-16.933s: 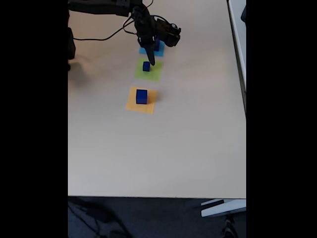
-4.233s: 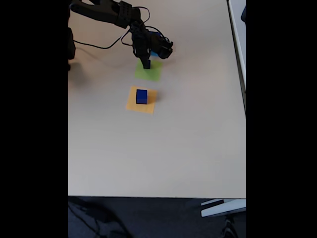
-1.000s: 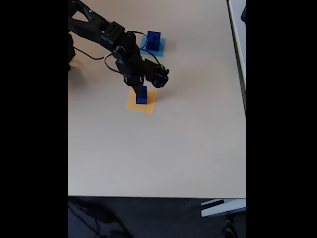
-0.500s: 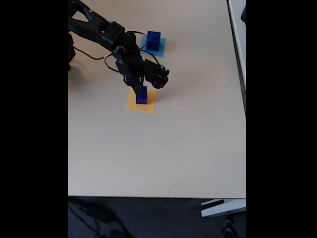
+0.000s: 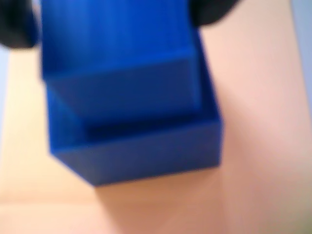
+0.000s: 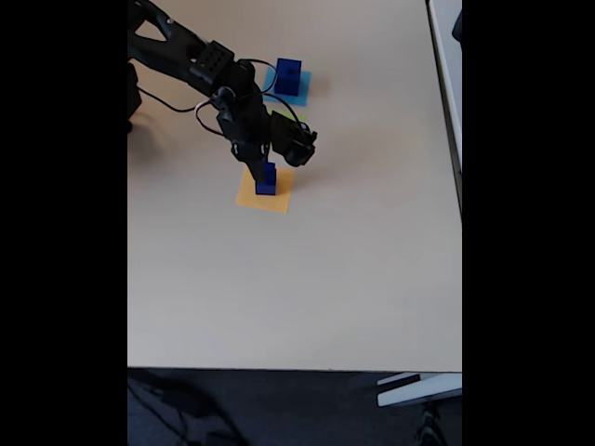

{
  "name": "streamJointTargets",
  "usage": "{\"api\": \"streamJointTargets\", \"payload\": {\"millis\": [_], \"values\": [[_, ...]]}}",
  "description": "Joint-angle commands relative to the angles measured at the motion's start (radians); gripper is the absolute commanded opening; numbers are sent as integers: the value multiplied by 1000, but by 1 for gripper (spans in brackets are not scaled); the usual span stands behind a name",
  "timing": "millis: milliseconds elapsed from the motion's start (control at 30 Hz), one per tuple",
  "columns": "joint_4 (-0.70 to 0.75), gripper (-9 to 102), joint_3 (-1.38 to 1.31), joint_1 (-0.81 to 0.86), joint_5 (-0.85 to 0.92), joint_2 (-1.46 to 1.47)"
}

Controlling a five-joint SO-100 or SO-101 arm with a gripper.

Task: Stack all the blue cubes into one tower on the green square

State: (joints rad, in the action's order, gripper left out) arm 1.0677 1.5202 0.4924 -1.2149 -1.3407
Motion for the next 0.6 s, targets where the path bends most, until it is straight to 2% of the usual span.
{"api": "streamJointTargets", "payload": {"millis": [0,567], "values": [[-2,19,-8,-12,-5,-46],[-11,29,-201,-121,25,-100]]}}
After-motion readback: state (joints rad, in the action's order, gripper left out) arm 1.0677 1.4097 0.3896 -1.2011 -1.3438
